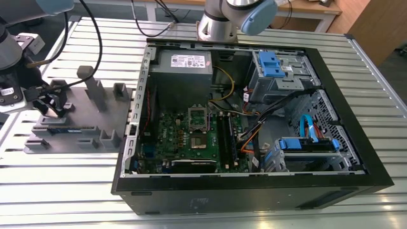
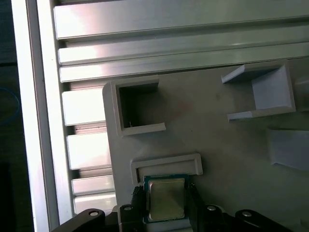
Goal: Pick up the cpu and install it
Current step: 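Pick up the cpu and move it towards the insertion slot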
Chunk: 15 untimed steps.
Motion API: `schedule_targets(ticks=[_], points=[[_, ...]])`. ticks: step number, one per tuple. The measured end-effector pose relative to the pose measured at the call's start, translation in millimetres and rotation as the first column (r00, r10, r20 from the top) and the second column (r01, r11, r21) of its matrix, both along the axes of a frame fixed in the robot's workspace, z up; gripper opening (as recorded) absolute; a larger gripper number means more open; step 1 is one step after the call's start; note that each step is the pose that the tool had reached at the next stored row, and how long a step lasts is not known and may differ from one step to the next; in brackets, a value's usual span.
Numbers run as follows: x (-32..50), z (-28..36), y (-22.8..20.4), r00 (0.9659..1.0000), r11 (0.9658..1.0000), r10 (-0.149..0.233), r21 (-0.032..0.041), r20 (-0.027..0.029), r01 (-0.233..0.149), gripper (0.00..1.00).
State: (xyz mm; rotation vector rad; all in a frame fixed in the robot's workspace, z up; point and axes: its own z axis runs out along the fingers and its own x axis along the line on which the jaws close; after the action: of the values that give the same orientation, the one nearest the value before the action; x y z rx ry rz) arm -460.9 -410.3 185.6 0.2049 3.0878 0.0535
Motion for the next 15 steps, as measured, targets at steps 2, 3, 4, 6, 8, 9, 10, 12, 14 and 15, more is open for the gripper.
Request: schedule_targets(ticks=[2,3,4,6,8,9,10,12,14,15], points=[[0.0,-0.3,-0.1,1.0,1.0,0.002,0.0,0.0,-0.002,0.47],[-0.1,-0.5,-0.1,1.0,1.0,0.002,0.0,-0.0002,-0.002,0.47],[-0.1,-0.8,-0.1,1.0,1.0,0.004,-0.0001,-0.0002,-0.004,0.47],[-0.1,-1.1,-0.1,0.9999,0.9999,0.013,-0.0001,-0.0003,-0.013,0.47],[0.0,-1.3,-0.1,0.9998,0.9998,0.022,0.0005,-0.0001,-0.022,0.47],[0.0,-1.4,-0.1,0.9997,0.9997,0.026,0.0008,-0.0001,-0.026,0.47],[0.0,-1.4,-0.1,0.9995,0.9995,0.031,0.0013,0.0,-0.031,0.47],[0.0,-1.4,-0.1,0.9993,0.9993,0.037,0.0018,0.0,-0.037,0.47],[0.0,-1.4,-0.1,0.9993,0.9993,0.037,0.0018,0.0,-0.037,0.47],[0.0,-1.5,-0.1,0.9993,0.9993,0.038,0.0018,0.0,-0.038,0.47]])
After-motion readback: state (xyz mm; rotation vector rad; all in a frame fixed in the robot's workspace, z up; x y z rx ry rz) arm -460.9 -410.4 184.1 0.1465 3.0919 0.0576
